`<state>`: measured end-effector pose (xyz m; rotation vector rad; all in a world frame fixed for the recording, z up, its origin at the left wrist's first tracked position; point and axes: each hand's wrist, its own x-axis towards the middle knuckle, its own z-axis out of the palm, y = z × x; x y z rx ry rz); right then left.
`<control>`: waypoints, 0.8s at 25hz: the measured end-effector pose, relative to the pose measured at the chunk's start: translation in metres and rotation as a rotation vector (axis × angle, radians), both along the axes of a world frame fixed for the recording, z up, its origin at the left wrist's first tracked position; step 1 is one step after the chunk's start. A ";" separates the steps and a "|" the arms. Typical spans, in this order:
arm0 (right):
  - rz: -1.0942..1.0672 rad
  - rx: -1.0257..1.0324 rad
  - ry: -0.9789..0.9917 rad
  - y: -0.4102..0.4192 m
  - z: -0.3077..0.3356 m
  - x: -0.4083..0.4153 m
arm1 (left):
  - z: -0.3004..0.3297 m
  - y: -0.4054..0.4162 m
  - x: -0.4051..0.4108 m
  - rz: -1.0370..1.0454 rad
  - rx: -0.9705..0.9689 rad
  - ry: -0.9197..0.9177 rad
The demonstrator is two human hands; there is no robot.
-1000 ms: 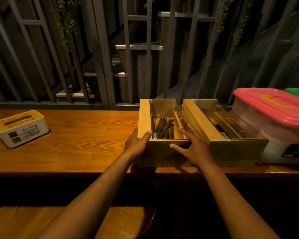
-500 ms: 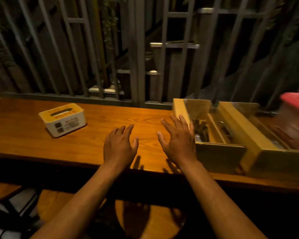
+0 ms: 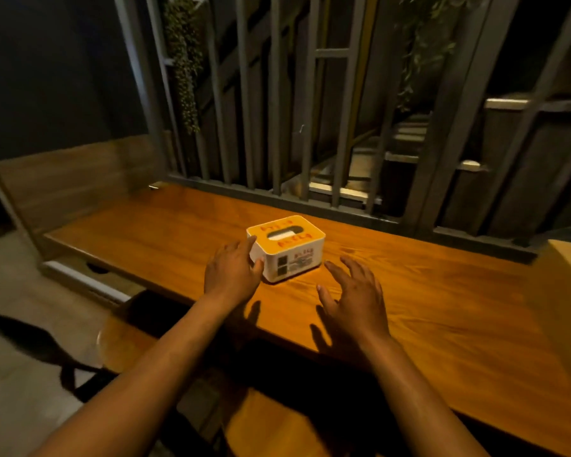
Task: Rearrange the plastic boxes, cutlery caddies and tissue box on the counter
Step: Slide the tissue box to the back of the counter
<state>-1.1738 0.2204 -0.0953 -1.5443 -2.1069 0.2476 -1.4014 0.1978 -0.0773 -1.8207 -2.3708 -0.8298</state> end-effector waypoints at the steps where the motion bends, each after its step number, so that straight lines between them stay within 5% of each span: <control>1: -0.008 -0.027 -0.006 0.005 -0.003 -0.012 | 0.002 0.013 -0.011 0.000 -0.028 -0.027; 9: -0.031 -0.099 -0.082 0.032 -0.011 -0.039 | -0.011 0.111 -0.042 -0.021 -0.175 -0.487; 20: -0.066 -0.057 0.062 0.014 -0.015 0.002 | -0.029 0.089 0.029 -0.260 -0.195 -0.510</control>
